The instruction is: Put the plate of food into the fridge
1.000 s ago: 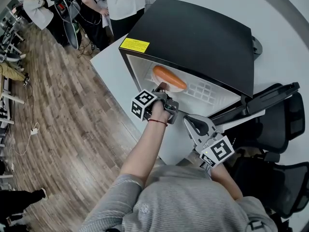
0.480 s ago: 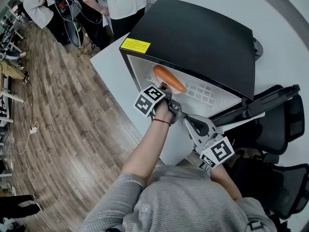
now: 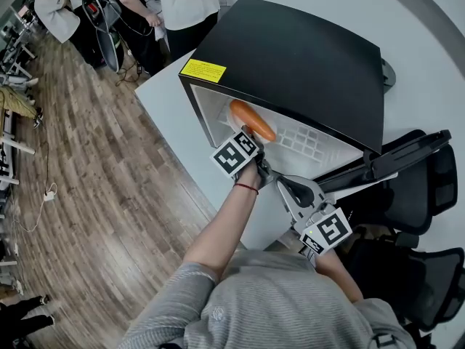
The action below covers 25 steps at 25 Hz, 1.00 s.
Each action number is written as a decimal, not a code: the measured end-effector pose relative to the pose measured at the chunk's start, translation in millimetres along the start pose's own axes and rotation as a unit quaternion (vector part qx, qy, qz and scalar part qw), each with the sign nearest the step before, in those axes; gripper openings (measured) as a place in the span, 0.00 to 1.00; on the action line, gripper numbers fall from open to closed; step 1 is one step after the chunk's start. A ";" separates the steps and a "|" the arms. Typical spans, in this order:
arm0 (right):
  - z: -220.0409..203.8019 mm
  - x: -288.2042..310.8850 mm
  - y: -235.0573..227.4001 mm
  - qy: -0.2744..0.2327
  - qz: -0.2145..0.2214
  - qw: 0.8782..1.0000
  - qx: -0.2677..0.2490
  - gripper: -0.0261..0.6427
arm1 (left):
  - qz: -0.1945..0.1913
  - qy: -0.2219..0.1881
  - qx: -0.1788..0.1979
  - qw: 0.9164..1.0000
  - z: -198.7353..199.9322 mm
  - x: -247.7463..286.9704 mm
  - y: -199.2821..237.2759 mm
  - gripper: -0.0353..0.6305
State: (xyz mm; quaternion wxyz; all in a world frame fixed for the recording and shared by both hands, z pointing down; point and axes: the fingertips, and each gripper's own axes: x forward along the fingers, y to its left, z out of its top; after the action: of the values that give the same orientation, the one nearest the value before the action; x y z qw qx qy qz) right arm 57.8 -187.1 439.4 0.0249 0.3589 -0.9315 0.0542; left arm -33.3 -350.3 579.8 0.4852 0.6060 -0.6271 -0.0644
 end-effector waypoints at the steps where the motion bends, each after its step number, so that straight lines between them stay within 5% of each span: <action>1: -0.5 0.1 -0.2 0.000 0.000 1.000 0.000 0.06 | 0.012 -0.005 0.015 1.000 1.3 -0.3 0.9 0.18; 6: -0.6 -0.6 -1.1 0.000 0.002 1.000 0.002 0.06 | 0.034 -0.030 0.073 0.996 8.3 -0.9 -1.7 0.19; 9: 0.1 -1.3 -1.9 -0.001 0.004 1.000 0.002 0.06 | 0.059 -0.039 0.140 0.988 14.5 -1.8 -2.7 0.22; 15: -0.5 -2.5 -2.7 0.002 0.006 1.000 0.002 0.06 | 0.097 -0.101 0.304 0.942 35.2 -7.6 -14.9 0.25; 18: 0.4 -3.1 -4.2 0.000 0.007 1.000 0.001 0.06 | 0.095 -0.124 0.352 0.923 41.2 -8.6 -23.2 0.25; 25: 2.2 -5.1 -3.6 -0.003 0.004 1.000 -0.001 0.06 | 0.078 -0.133 0.345 0.926 42.5 -15.5 -18.5 0.25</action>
State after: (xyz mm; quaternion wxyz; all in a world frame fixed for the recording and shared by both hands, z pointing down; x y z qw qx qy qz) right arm 64.0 -186.6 437.1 0.0221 0.3550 -0.9331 0.0527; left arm -52.7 -363.9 537.1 0.1622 0.6712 -0.7144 0.1138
